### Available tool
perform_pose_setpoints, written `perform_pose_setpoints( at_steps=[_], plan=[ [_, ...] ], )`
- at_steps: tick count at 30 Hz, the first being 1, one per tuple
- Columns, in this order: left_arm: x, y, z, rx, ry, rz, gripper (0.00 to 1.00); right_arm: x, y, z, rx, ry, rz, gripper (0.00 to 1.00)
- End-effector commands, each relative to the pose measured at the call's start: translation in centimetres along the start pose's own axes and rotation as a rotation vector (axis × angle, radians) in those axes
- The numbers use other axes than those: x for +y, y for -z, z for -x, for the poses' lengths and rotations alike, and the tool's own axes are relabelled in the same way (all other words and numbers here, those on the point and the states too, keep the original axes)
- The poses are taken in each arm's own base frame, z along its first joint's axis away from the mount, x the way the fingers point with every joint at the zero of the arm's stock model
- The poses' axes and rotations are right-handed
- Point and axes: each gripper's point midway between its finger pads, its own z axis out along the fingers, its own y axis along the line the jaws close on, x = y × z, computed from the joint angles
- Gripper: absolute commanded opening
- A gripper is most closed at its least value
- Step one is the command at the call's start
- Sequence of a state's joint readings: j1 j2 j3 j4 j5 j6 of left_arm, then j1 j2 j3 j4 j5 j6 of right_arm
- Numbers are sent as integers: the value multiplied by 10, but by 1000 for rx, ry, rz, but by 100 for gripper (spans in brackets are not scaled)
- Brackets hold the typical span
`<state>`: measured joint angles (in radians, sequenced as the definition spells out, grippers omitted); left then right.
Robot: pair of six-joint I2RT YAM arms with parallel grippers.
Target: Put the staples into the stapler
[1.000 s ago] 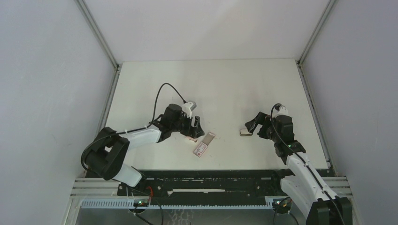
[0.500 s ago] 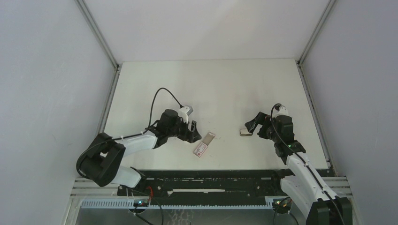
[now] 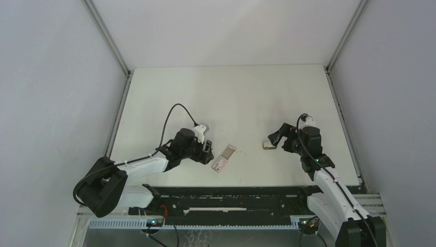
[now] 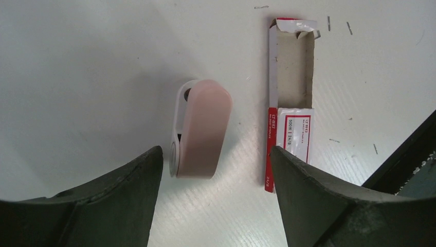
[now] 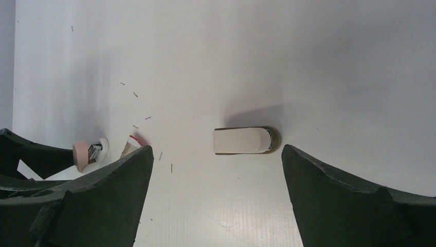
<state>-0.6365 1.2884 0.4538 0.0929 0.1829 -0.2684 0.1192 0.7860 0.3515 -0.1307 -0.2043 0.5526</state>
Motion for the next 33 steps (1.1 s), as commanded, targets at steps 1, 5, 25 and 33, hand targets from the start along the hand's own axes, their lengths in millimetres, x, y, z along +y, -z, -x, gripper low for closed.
perform_pose_setpoints(
  at_steps=[1,5,25,33],
  plan=[
    [9,6,4,-32,-74,104,70,5,1,10,-44,25,26,94],
    [6,5,3,-26,-101,108,58,6,2,11,-47,26,28,94],
    [-48,32,59,-290,-303,56,0,87,33,-17,128,-83,460,100],
    [-121,60,70,-388,-316,-255,0,154,74,-40,245,-122,760,100]
  ],
)
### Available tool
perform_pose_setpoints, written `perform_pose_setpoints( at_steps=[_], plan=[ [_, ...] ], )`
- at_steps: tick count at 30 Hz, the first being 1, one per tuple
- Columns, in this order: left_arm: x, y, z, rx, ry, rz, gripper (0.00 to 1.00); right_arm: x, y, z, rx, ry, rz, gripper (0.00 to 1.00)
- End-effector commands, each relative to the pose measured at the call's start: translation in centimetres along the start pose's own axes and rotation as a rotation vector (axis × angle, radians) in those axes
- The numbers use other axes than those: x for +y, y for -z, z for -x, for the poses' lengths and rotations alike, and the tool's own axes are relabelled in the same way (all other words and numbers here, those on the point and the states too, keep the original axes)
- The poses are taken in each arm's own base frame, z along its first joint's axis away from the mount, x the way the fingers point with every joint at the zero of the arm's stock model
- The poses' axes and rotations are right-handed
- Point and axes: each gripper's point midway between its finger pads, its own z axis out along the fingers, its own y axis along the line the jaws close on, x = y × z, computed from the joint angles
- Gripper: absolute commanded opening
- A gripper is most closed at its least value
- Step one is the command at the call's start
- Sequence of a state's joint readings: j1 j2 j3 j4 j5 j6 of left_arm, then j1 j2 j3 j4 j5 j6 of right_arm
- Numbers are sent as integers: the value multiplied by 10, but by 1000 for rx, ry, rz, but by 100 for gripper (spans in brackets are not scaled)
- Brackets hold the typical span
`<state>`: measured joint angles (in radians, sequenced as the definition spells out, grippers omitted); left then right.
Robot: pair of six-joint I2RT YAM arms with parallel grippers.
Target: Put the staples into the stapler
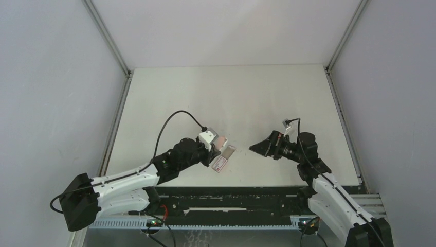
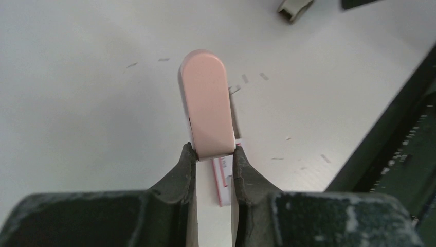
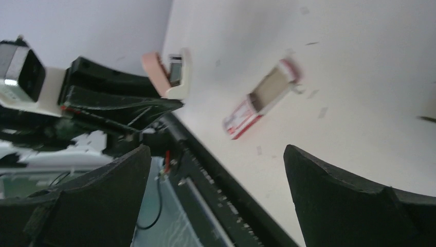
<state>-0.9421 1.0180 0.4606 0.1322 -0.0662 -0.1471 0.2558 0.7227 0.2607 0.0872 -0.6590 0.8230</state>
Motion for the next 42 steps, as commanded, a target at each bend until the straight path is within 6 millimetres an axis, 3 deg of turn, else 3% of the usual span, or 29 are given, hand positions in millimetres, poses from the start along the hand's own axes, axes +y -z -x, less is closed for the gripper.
perform_pose_setpoints(
  at_steps=[1,4,8,12,21,28,32,36,42],
  plan=[
    [-43,9,37,-132,23,-193,0,68,5,-2,17,34,232,100],
    [-64,16,43,-160,52,-286,0,86,9,-12,34,57,272,100],
    [-82,26,53,-197,75,-366,0,85,8,-22,48,62,233,100],
    [-90,33,60,-218,81,-403,0,81,5,-29,66,55,208,100],
    [-106,34,57,-179,61,-460,0,110,-2,-26,53,87,307,100],
    [-110,30,54,-153,41,-451,0,114,-16,-24,63,128,243,98],
    [-105,25,54,-139,39,-410,0,116,-22,-27,80,153,185,91],
    [-101,22,54,-140,40,-382,0,103,-28,-31,95,177,78,74],
    [-98,22,56,-148,41,-363,0,92,-31,-38,115,192,15,59]
  ],
)
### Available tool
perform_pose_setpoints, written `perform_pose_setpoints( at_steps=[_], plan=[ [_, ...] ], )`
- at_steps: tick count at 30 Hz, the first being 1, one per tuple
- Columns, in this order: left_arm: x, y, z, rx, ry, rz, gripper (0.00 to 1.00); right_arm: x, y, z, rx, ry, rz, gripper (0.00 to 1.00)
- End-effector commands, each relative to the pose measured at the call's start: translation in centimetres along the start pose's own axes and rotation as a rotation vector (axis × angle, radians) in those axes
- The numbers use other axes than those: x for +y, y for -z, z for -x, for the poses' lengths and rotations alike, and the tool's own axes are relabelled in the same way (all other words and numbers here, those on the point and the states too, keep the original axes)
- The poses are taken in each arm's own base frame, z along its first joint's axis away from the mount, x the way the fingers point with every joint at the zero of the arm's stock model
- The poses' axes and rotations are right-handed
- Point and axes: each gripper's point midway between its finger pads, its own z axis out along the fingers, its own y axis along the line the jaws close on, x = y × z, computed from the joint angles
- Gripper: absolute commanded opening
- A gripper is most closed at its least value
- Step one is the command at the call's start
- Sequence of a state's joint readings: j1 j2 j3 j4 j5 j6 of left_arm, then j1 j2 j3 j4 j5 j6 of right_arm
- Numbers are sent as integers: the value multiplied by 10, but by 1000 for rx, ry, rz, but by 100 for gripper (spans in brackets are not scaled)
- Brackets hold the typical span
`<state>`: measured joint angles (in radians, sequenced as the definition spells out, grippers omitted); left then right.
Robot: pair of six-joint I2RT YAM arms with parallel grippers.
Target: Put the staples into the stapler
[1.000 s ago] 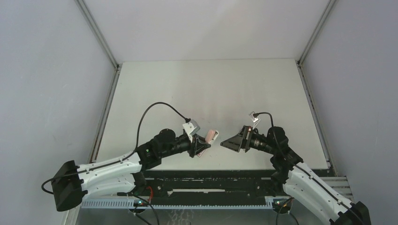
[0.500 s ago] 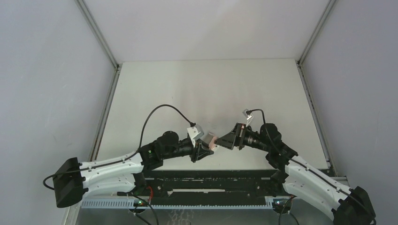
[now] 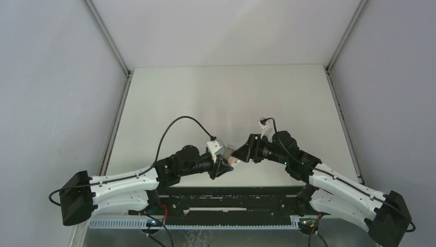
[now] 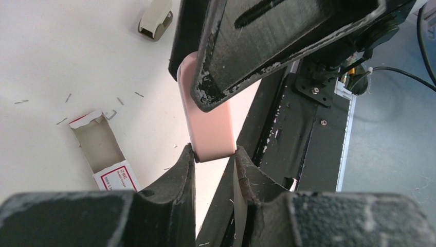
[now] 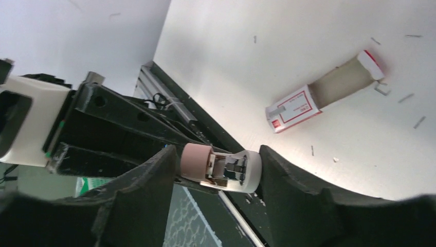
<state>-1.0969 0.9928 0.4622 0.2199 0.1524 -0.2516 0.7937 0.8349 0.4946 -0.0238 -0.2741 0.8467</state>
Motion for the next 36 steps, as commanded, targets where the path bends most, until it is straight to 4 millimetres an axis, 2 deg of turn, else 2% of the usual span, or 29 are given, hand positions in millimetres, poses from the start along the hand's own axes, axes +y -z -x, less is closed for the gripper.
perform_pose_setpoints(
  at_steps=[1,4,7,8,21,22,24,26,27,33,36],
  plan=[
    [-4,-1,44,-107,-24,14,0,8,0,8,-16,40,-5,53],
    [-4,0,45,-111,-23,16,0,12,-2,7,-4,39,18,34],
    [-3,-1,45,-106,-24,20,0,12,-4,7,8,37,13,4],
    [-3,-1,44,-103,-23,21,0,11,-4,7,9,36,11,0],
    [2,-5,42,-85,-30,45,0,3,6,20,-66,88,-41,0],
    [3,-5,41,-83,-28,49,0,4,8,21,-72,103,-38,6],
    [5,-6,40,-80,-27,59,0,4,12,24,-85,128,-35,54],
    [8,-6,38,-75,-25,72,0,4,17,28,-105,152,-35,89],
    [9,-7,38,-73,-22,77,0,3,19,30,-112,159,-40,99],
    [21,-11,31,-54,-1,141,0,-18,38,44,-168,179,-118,100],
    [36,-22,29,-14,19,220,0,-42,52,55,-215,179,-225,100]
  ],
)
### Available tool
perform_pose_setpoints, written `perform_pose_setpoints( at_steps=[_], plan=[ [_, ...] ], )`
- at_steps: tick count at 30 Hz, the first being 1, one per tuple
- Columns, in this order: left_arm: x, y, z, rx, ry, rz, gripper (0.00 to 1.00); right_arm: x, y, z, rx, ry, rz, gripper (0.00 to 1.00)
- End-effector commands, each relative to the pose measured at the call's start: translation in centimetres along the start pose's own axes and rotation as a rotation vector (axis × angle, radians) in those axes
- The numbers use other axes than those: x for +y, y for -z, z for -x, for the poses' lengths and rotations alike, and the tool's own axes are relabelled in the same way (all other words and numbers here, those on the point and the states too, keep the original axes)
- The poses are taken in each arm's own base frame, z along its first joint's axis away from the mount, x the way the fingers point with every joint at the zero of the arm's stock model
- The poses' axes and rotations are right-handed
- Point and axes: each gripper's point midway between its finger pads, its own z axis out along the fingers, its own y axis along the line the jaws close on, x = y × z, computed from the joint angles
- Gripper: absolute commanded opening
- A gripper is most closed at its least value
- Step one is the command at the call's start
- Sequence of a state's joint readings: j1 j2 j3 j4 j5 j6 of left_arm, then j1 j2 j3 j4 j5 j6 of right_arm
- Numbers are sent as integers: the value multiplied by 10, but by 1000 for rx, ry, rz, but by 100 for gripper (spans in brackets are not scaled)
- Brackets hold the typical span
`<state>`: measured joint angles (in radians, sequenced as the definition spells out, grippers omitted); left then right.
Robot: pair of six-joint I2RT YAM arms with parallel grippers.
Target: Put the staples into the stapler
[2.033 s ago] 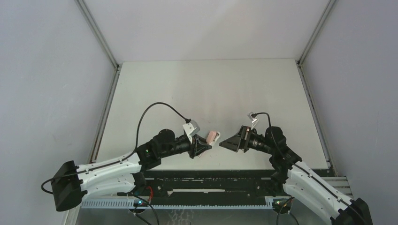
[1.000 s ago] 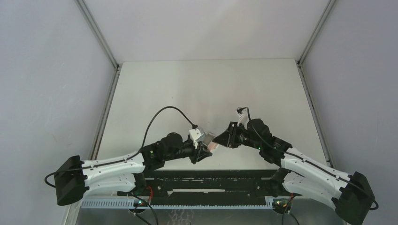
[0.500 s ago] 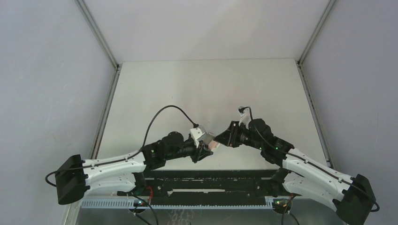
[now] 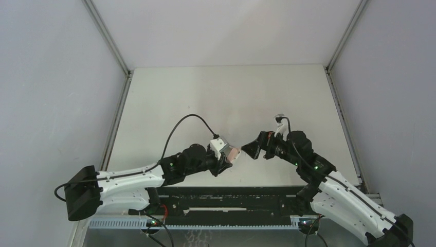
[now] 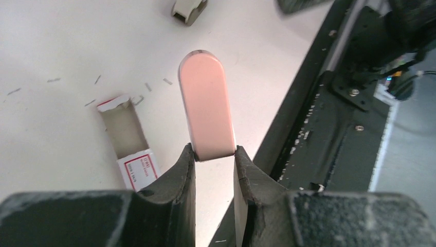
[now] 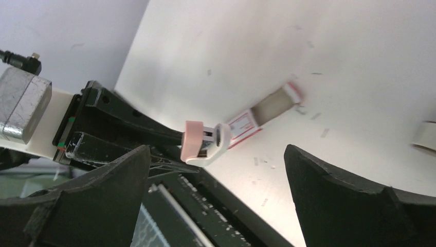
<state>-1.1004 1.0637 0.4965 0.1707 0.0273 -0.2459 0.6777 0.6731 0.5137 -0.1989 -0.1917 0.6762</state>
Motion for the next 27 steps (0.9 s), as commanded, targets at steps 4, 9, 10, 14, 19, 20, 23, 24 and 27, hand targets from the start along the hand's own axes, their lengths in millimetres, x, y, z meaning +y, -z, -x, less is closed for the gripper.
perform_pose_setpoints(
  at_steps=[4,9,10,14,19,20,23,24,27],
  plan=[
    [20,-49,42,8,44,134,0,-64,26,28,-105,54,-284,100],
    [25,-99,54,39,28,122,0,-106,38,28,-138,43,-435,100],
    [27,-108,54,51,27,123,0,-111,40,27,-142,37,-447,100],
    [36,-142,45,118,41,116,0,-126,45,25,-165,9,-486,100],
    [47,-167,24,190,67,123,0,-136,46,21,-174,-1,-508,100],
    [48,-169,21,195,71,127,0,-137,46,20,-174,-1,-513,100],
    [55,-172,13,212,85,146,11,-140,45,20,-173,-2,-525,100],
    [57,-173,10,220,91,146,16,-142,45,20,-171,-2,-529,100],
    [60,-174,2,237,100,147,41,-143,44,20,-172,0,-532,100]
  ],
)
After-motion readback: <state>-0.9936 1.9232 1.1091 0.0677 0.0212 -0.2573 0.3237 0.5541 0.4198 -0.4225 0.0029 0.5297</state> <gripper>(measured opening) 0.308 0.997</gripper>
